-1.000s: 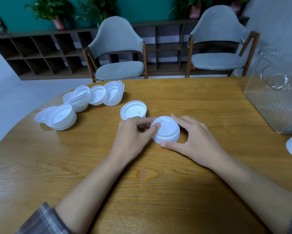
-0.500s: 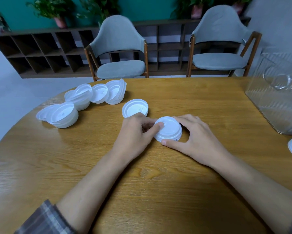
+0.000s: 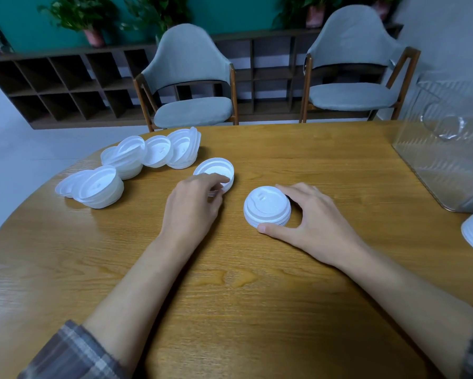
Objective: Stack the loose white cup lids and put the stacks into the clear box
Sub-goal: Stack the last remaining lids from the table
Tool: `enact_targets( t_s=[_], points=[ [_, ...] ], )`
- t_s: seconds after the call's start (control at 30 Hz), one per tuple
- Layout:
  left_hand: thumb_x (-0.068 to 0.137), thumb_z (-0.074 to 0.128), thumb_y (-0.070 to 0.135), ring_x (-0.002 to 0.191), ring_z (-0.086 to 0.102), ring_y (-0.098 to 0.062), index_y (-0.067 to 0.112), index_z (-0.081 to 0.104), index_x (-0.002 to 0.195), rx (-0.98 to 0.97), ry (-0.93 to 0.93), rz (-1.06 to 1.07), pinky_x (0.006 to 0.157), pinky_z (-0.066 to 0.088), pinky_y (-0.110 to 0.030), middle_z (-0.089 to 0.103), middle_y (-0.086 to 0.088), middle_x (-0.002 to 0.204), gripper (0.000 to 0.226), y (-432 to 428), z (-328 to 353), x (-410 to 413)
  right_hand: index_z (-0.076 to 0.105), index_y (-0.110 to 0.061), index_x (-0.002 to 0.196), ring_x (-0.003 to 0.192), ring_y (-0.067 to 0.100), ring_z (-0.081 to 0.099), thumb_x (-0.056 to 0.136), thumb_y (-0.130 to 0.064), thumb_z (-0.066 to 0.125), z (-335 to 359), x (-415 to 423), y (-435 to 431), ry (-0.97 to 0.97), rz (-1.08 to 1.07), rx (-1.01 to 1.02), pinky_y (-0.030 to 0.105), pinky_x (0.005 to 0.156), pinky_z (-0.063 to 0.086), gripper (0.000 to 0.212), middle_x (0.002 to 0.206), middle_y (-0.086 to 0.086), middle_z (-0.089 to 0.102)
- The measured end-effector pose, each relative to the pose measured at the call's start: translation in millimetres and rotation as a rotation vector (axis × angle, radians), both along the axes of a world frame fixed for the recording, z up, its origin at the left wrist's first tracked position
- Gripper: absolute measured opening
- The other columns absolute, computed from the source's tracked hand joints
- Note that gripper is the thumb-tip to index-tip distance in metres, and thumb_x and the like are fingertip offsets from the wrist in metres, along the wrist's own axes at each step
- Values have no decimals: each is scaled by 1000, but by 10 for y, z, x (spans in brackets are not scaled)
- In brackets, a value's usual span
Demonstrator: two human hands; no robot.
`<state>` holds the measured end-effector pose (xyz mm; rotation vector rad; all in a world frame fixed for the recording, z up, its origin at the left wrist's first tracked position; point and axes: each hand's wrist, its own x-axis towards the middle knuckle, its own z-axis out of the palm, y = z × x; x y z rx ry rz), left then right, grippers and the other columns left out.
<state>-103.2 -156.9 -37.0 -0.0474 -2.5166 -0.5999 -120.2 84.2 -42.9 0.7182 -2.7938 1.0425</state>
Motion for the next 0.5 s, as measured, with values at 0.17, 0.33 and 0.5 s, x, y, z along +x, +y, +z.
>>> enact_targets(
  t_s=[0.17,0.33,0.5],
  points=[
    [87,80,7,87,67,-16,22,75,116,45,59,-25,79,57,-43,70,9,92,33,10,9,7,40,-33,158,134,6,38,75,-66,80,18,4,12,-3,-1,9,22,100,27,98,138,-17,51],
    [89,81,9,85,63,-9,18,73,122,176,177,-110,85,53,-30,69,6,93,35,95,77,66,53,-34,144,125,6,46,74,-67,81,-14,-17,12,20,9,1,23,97,32,82,129,-20,56],
    [95,73,12,99,66,-14,16,71,126,277,233,-151,84,59,-32,68,1,107,31,190,137,122,54,-35,143,123,4,45,74,-65,82,-32,-20,17,33,9,-9,21,97,31,80,126,-23,55]
  ],
)
